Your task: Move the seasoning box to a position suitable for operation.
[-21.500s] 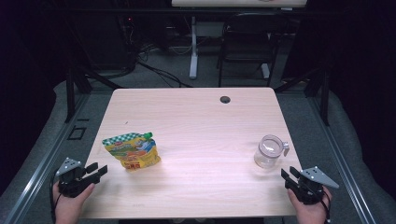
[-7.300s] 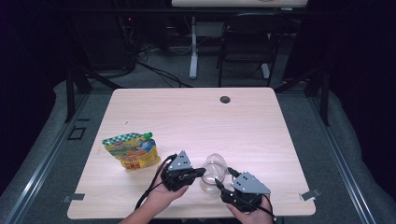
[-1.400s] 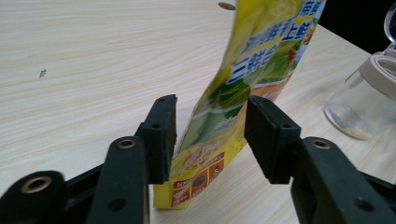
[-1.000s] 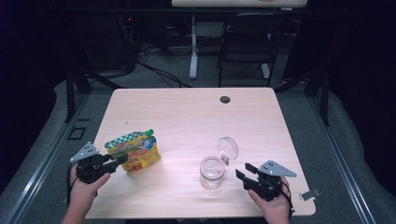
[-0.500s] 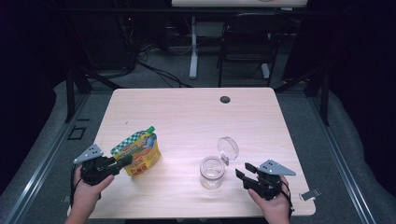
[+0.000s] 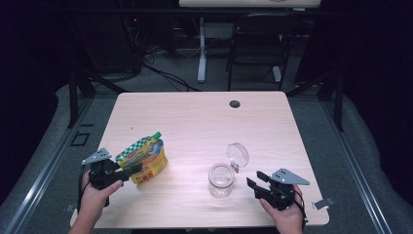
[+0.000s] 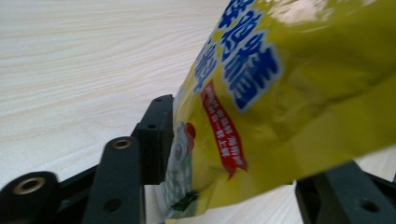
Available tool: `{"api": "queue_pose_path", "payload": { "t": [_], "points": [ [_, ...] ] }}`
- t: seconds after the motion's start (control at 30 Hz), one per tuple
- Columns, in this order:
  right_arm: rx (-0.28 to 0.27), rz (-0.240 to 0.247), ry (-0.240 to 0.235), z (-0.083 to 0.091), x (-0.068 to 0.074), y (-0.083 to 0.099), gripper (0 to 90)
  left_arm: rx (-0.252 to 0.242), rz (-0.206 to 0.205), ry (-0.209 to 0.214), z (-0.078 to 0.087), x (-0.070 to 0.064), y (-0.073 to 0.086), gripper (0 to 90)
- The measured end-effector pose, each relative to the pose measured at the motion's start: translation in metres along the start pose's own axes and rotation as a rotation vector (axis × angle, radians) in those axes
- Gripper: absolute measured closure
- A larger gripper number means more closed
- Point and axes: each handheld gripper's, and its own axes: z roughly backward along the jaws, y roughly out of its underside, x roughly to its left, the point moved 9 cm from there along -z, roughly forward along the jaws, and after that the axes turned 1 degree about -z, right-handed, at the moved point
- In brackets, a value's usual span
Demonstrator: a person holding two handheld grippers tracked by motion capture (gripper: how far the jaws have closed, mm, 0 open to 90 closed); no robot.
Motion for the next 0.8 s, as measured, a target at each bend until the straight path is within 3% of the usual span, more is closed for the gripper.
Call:
{"api": "queue_pose_path", "payload": {
  "t": [0.27,0.5,0.8],
  "points": [
    [0.003,-0.007,0.009,0.004,-0.003,0.003,51.4,0.022,0.015,0.005,-0.015,0.008,0.006,41.1],
    [0.001,-0.011,0.015,0.006,-0.004,0.005,51.3,0.099,-0.036,-0.019,-0.033,0.008,0.015,40.8],
    [0.002,-0.013,0.018,0.007,-0.005,0.006,51.2,0.068,-0.035,-0.004,-0.038,0.008,0.016,40.5]
  ]
}}
